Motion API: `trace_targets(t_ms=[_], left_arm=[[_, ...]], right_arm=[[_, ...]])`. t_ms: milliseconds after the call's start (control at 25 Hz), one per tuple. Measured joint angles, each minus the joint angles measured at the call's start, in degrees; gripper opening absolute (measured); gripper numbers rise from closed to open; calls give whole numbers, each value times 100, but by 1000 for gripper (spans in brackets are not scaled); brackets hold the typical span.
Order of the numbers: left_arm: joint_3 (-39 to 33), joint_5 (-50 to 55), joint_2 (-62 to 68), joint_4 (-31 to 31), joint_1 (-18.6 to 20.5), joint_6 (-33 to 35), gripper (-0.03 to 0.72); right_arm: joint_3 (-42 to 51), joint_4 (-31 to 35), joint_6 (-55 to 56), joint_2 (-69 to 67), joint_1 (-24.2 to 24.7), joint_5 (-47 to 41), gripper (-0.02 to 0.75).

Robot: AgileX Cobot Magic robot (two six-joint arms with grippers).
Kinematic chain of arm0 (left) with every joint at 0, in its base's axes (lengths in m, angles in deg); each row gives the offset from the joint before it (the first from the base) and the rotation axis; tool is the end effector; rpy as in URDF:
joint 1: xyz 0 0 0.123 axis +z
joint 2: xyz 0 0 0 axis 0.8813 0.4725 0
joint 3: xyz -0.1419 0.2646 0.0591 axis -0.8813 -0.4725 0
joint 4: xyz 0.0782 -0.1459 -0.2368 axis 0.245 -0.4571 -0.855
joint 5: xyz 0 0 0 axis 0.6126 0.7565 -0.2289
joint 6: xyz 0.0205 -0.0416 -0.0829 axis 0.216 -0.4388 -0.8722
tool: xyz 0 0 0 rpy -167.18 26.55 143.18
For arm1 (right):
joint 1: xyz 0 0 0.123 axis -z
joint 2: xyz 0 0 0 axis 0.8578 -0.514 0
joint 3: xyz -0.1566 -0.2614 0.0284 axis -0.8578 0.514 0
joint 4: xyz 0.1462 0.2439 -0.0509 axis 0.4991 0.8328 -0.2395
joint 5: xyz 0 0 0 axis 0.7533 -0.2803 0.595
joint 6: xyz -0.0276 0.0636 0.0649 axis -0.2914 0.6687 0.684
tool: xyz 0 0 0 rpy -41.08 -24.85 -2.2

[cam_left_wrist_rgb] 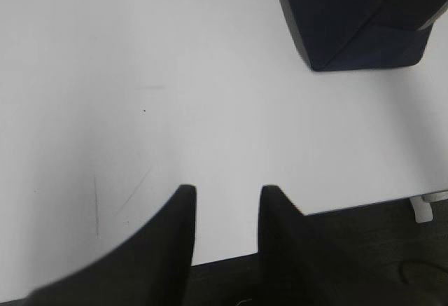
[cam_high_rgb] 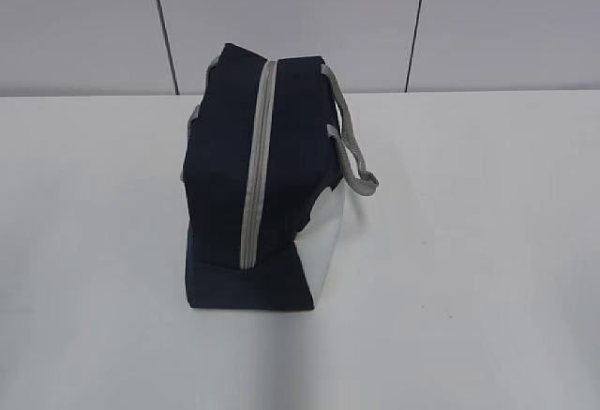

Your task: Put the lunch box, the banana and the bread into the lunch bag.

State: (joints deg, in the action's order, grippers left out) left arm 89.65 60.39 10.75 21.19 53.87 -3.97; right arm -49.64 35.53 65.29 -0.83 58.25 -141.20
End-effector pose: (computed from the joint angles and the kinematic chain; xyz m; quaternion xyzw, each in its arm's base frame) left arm 0.0487 -0.0142 0.2900 0.0605 0.9123 -0.0713 0.3988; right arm 0.0030 -0.0034 0.2879 -0.0441 0.8673 -0.0387 0.4943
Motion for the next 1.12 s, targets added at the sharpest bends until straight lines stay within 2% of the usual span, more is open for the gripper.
trace_targets(t_ms=[360,600,1120], left_arm=[[0,46,-1063,166,461,0,235],[0,79,-1533,323,491,0,235],[0,85,-1552,370,491,0,235]], right_arm=[[0,0,0,0,0,0,438],[0,0,0,0,0,0,438],[0,0,4,0,0,0,438]])
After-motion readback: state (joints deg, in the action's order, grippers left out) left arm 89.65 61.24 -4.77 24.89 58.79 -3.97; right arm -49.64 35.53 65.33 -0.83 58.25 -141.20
